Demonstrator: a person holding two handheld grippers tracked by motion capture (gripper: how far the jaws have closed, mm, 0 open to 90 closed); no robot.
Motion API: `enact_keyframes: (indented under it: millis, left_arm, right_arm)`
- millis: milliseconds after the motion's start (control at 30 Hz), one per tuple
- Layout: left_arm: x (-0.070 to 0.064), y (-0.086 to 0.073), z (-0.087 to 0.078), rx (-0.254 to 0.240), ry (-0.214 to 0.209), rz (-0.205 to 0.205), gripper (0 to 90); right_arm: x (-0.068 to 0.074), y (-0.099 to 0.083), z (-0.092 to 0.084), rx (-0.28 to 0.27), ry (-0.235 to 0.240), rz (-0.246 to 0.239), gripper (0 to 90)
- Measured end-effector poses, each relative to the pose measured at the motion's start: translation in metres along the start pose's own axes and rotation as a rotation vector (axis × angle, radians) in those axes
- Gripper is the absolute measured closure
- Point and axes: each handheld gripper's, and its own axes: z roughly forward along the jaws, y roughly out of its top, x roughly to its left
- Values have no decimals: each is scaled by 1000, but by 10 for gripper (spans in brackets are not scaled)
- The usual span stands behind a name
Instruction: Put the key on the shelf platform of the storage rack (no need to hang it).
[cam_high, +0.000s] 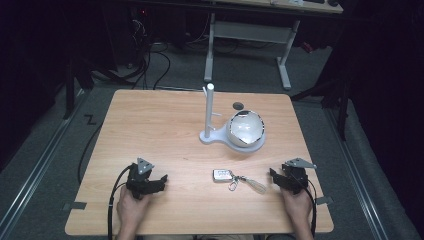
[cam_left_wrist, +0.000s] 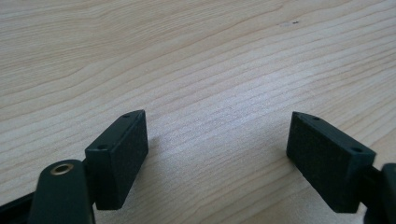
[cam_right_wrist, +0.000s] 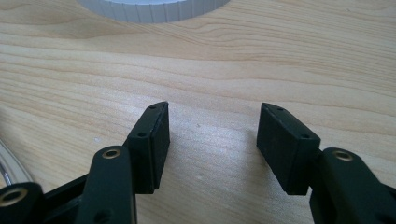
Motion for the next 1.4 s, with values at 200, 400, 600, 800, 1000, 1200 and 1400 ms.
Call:
enact_keyframes:
  millis: [200,400,600,800,1000,1200,1400]
  left_arm:
    - [0,0,0,0,0,0,211]
    - [0,0,0,0,-1,0,212]
    - [0,0,0,-2,-2,-3,215]
    - [0,0,0,-1,-3,-2,215]
    - [1,0,0,-1,-5,-3,213]
    - [1,0,0,0,-3,-1,214]
    - [1,0,0,0,-4,-2,213]
  right_arm:
    - [0,0,0,1,0,0,436]
    - [1,0,0,2,-2,2,432]
    - [3,0,0,2,0,1,430]
    - [3,0,0,3,1,1,429]
    - [3,0,0,3,0,4,429]
    - [3,1,0,4,6,1,458]
    - [4,5,-4,45,64,21,543]
